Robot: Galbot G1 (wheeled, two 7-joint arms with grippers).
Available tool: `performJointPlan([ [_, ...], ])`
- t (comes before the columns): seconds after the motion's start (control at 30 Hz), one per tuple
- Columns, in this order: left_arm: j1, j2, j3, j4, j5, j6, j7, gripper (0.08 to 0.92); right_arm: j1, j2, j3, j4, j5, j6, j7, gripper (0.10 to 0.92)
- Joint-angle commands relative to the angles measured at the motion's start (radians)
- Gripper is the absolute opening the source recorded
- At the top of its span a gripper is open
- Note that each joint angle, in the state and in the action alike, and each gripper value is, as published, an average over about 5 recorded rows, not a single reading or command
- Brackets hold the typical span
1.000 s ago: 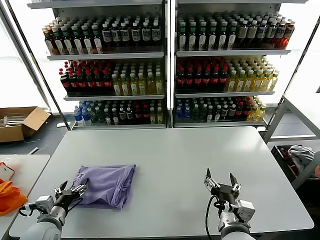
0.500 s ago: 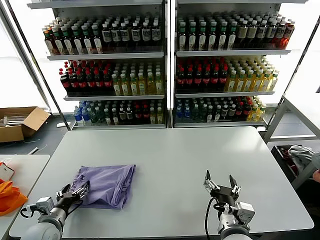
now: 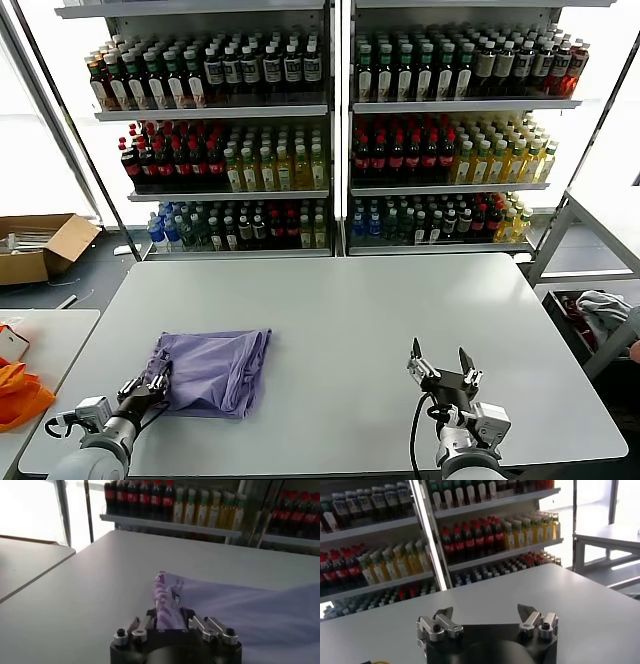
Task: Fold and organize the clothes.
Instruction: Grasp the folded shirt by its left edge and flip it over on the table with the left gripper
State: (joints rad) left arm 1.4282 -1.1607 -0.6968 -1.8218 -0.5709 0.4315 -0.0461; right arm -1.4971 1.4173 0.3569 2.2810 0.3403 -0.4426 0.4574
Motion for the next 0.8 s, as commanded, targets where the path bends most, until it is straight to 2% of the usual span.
performJointPlan([
  [0.03, 0.005, -0.007, -0.005, -0.003, 0.051, -0.005, -0.012, 0.274, 0.003, -0.001, 0.001, 0.002, 0.001, -0.003, 0.001, 0.823],
  [0.17, 0.009, 0.001, -0.061, -0.045, 0.092, -0.007, -0.038, 0.164, 0.01, -0.002, 0.001, -0.002, 0.001, -0.005, 0.003, 0.823],
  [0.27, 0.006, 0.041, -0.132, -0.075, 0.101, -0.012, -0.049, 0.122, 0.018, -0.004, -0.001, -0.006, 0.002, -0.008, 0.005, 0.823],
  [0.63, -0.016, 0.328, -0.425, -0.057, 0.099, -0.028, -0.044, 0.121, 0.061, -0.001, -0.027, -0.037, 0.008, -0.016, 0.009, 0.823],
  [0.73, -0.022, 0.37, -0.446, -0.07, 0.123, -0.031, -0.032, 0.121, 0.067, 0.001, -0.032, -0.044, 0.008, -0.016, 0.009, 0.823],
  [0.8, -0.017, 0.369, -0.418, -0.107, 0.146, -0.033, -0.021, 0.121, 0.068, 0.003, -0.034, -0.049, 0.008, -0.016, 0.009, 0.823],
])
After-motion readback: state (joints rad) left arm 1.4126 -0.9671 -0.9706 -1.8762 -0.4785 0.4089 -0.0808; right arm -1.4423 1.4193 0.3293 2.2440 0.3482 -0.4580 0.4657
